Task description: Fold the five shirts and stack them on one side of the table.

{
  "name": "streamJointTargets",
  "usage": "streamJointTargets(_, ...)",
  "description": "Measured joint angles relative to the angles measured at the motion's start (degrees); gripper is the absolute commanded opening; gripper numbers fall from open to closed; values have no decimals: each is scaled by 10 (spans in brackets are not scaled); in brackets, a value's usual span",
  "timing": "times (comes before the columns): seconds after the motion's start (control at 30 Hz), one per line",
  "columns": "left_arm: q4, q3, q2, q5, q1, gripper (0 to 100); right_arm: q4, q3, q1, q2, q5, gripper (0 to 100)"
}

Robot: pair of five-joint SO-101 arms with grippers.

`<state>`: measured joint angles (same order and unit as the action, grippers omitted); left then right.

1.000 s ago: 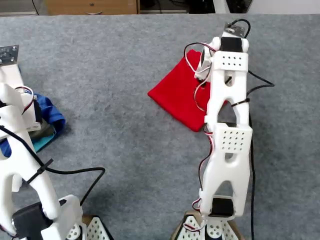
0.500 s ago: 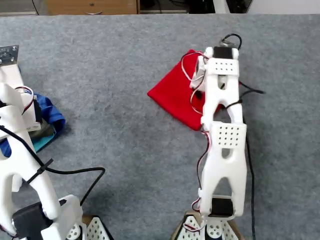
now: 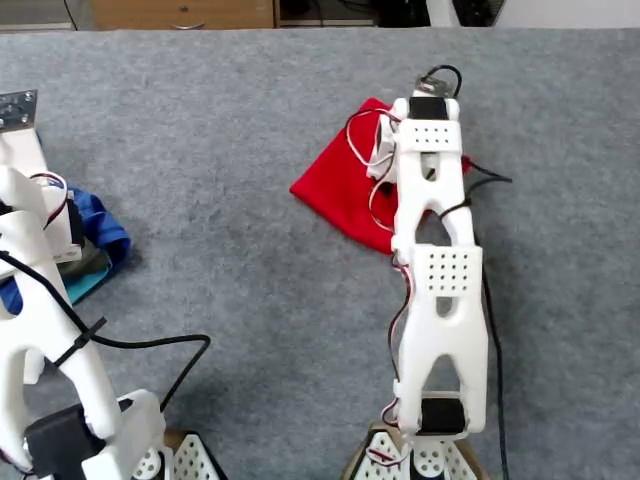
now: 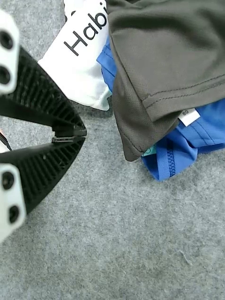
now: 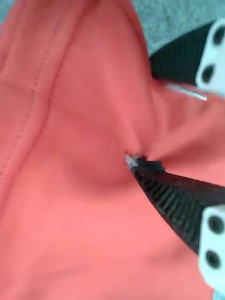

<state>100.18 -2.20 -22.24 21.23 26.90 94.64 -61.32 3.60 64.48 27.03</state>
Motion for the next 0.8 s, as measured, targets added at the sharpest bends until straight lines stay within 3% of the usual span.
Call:
streamJointTargets(0.1,0,0,0,0,0,19,0,0,-2,-2,-22,7)
streamJointTargets(0.43,0,0,0,0,0,19,41,-60,-40,7,-100,2)
streamJointTargets(0.8,0,0,0,0,0,19,64,-110,-193,11,-393,2)
